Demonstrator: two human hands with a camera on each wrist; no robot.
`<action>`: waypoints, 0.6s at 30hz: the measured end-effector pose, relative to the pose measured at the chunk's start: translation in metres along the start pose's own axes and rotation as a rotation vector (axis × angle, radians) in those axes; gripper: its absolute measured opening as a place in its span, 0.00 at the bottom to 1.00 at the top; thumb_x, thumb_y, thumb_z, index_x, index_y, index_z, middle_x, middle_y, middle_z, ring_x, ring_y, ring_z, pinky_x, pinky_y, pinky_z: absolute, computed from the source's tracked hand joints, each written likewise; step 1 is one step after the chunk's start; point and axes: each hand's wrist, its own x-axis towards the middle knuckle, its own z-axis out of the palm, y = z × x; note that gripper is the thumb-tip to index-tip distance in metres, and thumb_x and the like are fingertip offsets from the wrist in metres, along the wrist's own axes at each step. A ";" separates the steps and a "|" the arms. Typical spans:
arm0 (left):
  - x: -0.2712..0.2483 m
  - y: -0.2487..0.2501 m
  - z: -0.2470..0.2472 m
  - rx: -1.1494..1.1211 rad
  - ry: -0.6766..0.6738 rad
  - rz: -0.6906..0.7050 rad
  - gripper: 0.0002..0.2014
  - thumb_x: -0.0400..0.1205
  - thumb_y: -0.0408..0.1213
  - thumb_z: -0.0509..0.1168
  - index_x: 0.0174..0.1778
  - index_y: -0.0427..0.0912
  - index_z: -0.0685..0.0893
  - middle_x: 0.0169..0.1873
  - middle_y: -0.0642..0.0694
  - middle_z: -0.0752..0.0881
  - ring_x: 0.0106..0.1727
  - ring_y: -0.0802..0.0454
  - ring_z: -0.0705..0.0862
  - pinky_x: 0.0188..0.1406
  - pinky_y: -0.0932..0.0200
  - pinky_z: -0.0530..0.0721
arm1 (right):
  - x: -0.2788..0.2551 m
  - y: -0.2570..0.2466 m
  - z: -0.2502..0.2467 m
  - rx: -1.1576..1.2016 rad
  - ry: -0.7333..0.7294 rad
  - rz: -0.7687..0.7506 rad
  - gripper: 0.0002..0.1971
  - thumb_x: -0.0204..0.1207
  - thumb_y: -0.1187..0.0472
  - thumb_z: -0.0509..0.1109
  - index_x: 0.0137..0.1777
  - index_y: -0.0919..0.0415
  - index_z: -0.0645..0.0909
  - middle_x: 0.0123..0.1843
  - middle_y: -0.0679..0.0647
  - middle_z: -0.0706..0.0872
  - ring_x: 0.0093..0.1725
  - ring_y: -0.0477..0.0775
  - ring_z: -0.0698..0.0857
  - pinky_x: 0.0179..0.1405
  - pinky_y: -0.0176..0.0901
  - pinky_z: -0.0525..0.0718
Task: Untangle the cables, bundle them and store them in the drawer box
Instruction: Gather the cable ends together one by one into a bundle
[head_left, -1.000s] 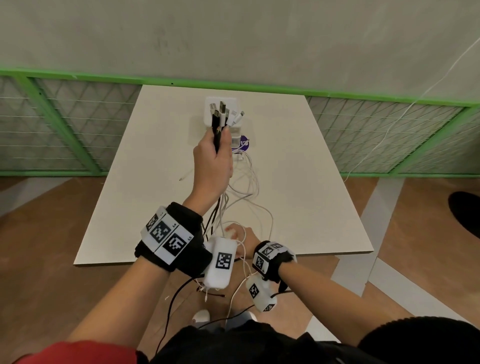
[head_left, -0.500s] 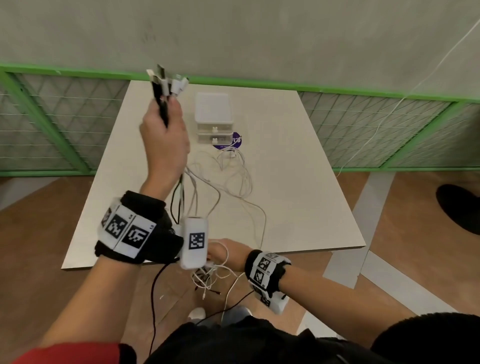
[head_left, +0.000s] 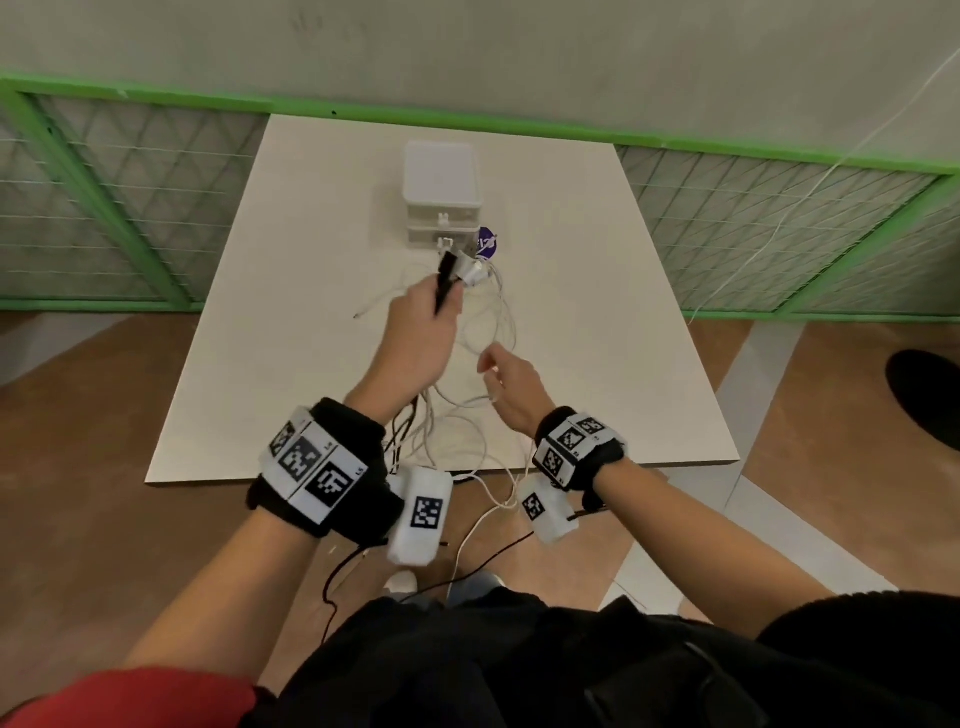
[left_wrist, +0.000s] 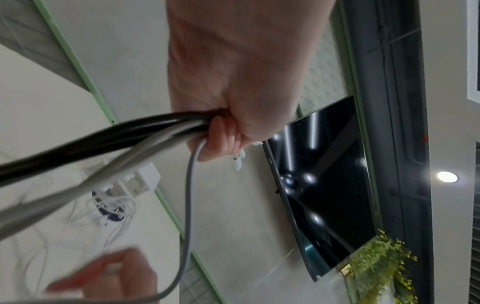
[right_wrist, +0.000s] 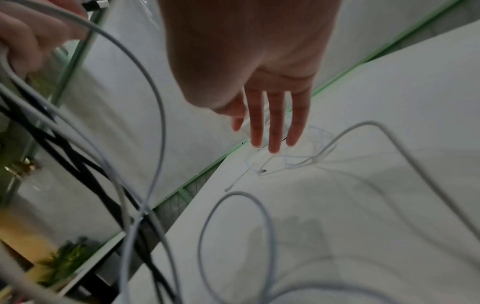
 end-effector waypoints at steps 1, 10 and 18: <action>-0.002 -0.002 0.003 -0.023 -0.039 -0.021 0.16 0.87 0.38 0.54 0.30 0.48 0.68 0.23 0.47 0.72 0.23 0.50 0.69 0.28 0.51 0.69 | -0.005 -0.007 0.003 0.058 -0.036 -0.030 0.13 0.83 0.56 0.54 0.61 0.61 0.74 0.60 0.60 0.81 0.55 0.58 0.79 0.56 0.50 0.75; 0.004 -0.003 -0.021 -0.056 0.283 0.063 0.14 0.87 0.37 0.53 0.34 0.44 0.70 0.24 0.50 0.71 0.22 0.58 0.69 0.22 0.65 0.66 | -0.044 -0.017 0.057 -0.243 -0.868 -0.137 0.16 0.84 0.59 0.55 0.61 0.67 0.78 0.59 0.67 0.83 0.55 0.63 0.80 0.60 0.53 0.76; 0.014 -0.018 -0.007 -0.003 0.169 0.044 0.18 0.87 0.35 0.53 0.30 0.47 0.66 0.24 0.49 0.69 0.24 0.56 0.65 0.20 0.66 0.65 | 0.008 0.027 -0.016 -0.254 -0.261 0.175 0.12 0.74 0.61 0.70 0.56 0.62 0.81 0.56 0.61 0.84 0.56 0.60 0.83 0.54 0.47 0.80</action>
